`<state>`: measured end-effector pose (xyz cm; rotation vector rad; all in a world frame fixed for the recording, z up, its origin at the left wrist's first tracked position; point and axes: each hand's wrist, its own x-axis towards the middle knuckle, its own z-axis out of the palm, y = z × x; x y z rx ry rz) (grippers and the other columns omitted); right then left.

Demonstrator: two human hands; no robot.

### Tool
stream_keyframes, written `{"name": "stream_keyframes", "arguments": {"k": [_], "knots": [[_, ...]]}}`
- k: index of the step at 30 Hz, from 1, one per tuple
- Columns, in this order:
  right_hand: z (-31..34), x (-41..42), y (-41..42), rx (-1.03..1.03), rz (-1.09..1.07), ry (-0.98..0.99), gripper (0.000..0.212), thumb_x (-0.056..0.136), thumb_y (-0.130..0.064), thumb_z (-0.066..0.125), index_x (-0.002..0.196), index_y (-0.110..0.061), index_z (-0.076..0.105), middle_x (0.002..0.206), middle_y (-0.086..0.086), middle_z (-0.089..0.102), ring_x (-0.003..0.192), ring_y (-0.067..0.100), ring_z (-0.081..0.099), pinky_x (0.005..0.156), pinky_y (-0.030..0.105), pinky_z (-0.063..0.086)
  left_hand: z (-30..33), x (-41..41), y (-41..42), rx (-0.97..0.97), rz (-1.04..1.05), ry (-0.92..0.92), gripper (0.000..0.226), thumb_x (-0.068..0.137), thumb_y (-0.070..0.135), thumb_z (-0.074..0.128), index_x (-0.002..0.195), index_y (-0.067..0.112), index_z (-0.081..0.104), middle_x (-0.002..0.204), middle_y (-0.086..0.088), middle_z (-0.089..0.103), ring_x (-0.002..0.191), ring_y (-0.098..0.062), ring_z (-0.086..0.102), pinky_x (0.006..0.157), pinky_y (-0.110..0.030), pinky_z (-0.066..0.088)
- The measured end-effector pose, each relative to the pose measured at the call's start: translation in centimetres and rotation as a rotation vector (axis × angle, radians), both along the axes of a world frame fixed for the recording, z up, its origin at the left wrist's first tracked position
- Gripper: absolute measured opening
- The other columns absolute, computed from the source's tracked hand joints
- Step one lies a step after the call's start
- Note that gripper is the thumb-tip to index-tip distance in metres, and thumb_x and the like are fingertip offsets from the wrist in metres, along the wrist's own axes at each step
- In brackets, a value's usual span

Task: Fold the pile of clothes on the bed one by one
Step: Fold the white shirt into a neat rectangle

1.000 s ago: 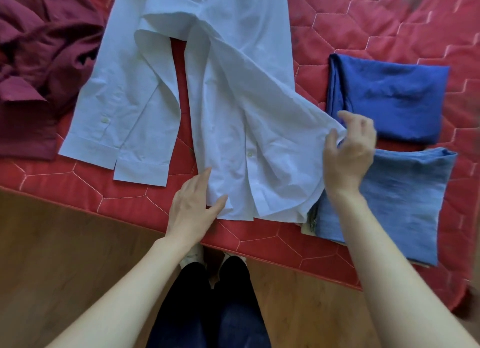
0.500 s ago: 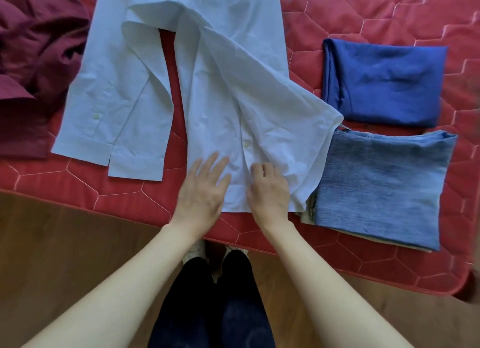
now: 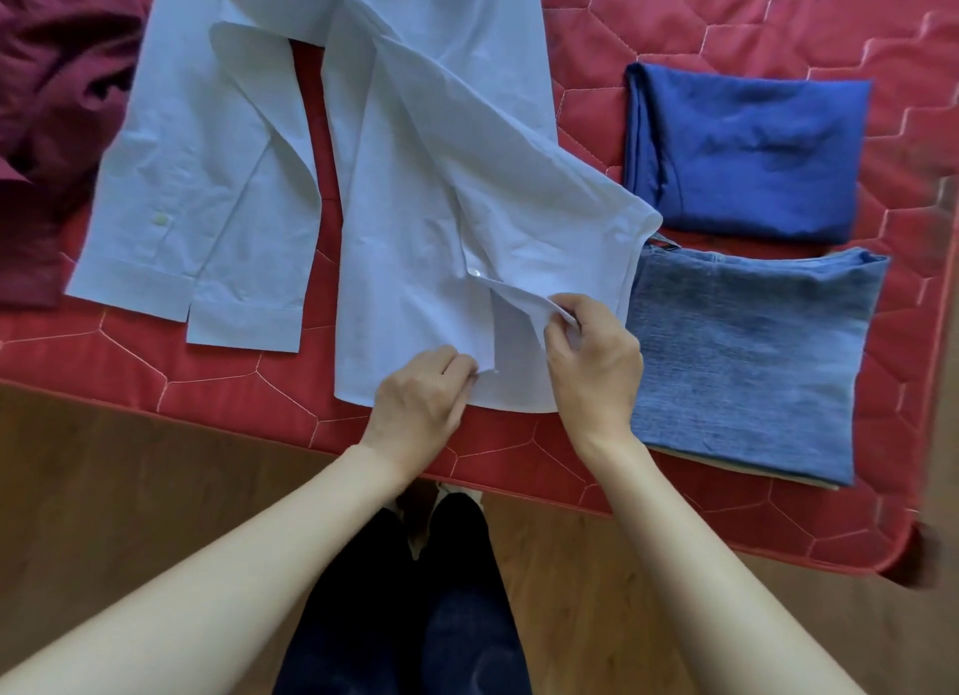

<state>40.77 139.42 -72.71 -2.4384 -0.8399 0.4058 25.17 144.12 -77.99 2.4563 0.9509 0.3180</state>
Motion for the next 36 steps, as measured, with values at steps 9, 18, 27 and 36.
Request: {"name": "stream_keyframes", "arguments": {"k": [9, 18, 27, 36], "knots": [[2.1, 0.0, 0.3, 0.135, 0.014, 0.070, 0.022, 0.083, -0.002, 0.063, 0.100, -0.011, 0.073, 0.095, 0.001, 0.074, 0.089, 0.021, 0.068, 0.077, 0.044, 0.052, -1.5, 7.4, -2.8, -0.335, 0.055, 0.185, 0.012, 0.092, 0.009, 0.057, 0.100, 0.006, 0.064, 0.091, -0.009, 0.062, 0.087, -0.028, 0.059, 0.060, -0.031, 0.035], [1.9, -0.3, 0.0, 0.242, -0.115, 0.001, 0.012, 0.091, -0.016, 0.064, 0.083, -0.010, 0.070, 0.067, -0.008, 0.060, 0.057, 0.008, 0.052, 0.060, 0.034, 0.047, -1.6, 3.3, -3.0, -0.097, -0.093, 0.111, 0.049, 0.065, 0.004, 0.066, 0.114, 0.007, 0.066, 0.116, -0.011, 0.066, 0.104, -0.031, 0.064, 0.075, -0.039, 0.052], [4.3, 2.8, 1.3, 0.428, -0.233, -0.038, 0.018, 0.092, -0.025, 0.063, 0.075, -0.019, 0.061, 0.060, -0.015, 0.051, 0.054, 0.003, 0.046, 0.056, 0.019, 0.037, 1.4, 4.9, -0.1, -0.514, 0.255, 0.034, 0.035, 0.100, 0.026, 0.040, 0.132, 0.017, 0.053, 0.129, -0.002, 0.059, 0.118, -0.023, 0.053, 0.092, -0.033, 0.041], [-0.8, -2.3, -3.8, -0.330, 0.578, -0.174, 0.005, 0.080, -0.017, 0.070, 0.083, -0.014, 0.069, 0.082, 0.001, 0.064, 0.081, 0.024, 0.062, 0.056, 0.034, 0.046, 1.3, 5.6, 5.5, -1.285, 0.667, -0.060, 0.029, 0.088, 0.045, 0.064, 0.104, 0.020, 0.062, 0.100, 0.000, 0.071, 0.085, -0.016, 0.069, 0.073, -0.028, 0.054]]}}
